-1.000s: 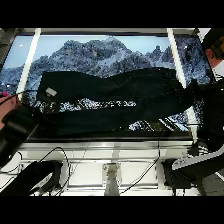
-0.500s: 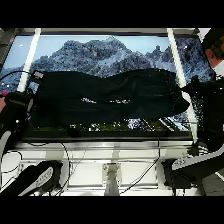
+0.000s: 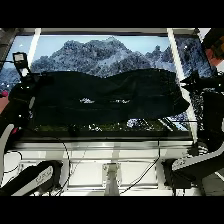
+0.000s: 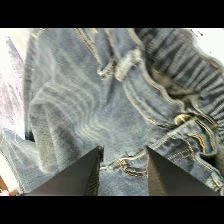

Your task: Fold the clothes and pants, and hang the long-sleeved shirts on hangers.

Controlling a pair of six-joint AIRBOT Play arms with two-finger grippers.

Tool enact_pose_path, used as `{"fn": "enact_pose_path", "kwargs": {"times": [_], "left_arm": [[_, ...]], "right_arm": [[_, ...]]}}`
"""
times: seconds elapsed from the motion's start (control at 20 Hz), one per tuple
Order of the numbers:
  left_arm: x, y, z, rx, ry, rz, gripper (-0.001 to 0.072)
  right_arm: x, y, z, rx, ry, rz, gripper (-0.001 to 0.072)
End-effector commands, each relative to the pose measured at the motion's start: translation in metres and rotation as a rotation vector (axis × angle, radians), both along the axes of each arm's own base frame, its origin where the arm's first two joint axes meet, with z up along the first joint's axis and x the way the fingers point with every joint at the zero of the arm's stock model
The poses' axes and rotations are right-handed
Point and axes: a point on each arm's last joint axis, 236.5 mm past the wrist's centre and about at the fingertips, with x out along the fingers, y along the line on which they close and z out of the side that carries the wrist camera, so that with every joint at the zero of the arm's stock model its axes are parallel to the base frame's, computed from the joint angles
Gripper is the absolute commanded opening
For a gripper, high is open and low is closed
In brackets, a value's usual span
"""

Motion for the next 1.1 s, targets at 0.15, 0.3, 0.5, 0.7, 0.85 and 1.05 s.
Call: {"fn": "enact_pose_path", "kwargs": {"times": [0.15, 0.3, 0.5, 0.7, 0.85, 1.05], "left_arm": [[-0.036, 0.029, -0.010, -0.090, 0.132, 0.181, 0.0012], [-0.085, 0.055, -0.036, -0.030, 0.331, 0.279, 0.0008], [-0.136, 0.048, -0.073, -0.144, 0.463, 0.205, 0.0009], [-0.171, 0.010, -0.094, -0.322, 0.558, 0.013, 0.0009], [-0.176, -0.008, -0.089, -0.378, 0.557, -0.107, 0.0010], [-0.175, -0.001, -0.089, -0.373, 0.548, -0.084, 0.0011]], "right_arm": [[-0.031, -0.031, 0.006, -0.215, 0.087, 0.168, 0.0029], [-0.046, -0.040, 0.002, -0.187, 0.086, 0.193, 0.0027], [-0.084, -0.041, -0.012, -0.030, 0.056, 0.167, 0.0027], [-0.136, -0.037, -0.020, 0.124, -0.019, 0.070, 0.0028], [-0.159, -0.053, -0.034, 0.120, -0.033, -0.086, 0.0030], [-0.169, -0.058, -0.060, 0.085, 0.047, -0.137, 0.0515]]}}
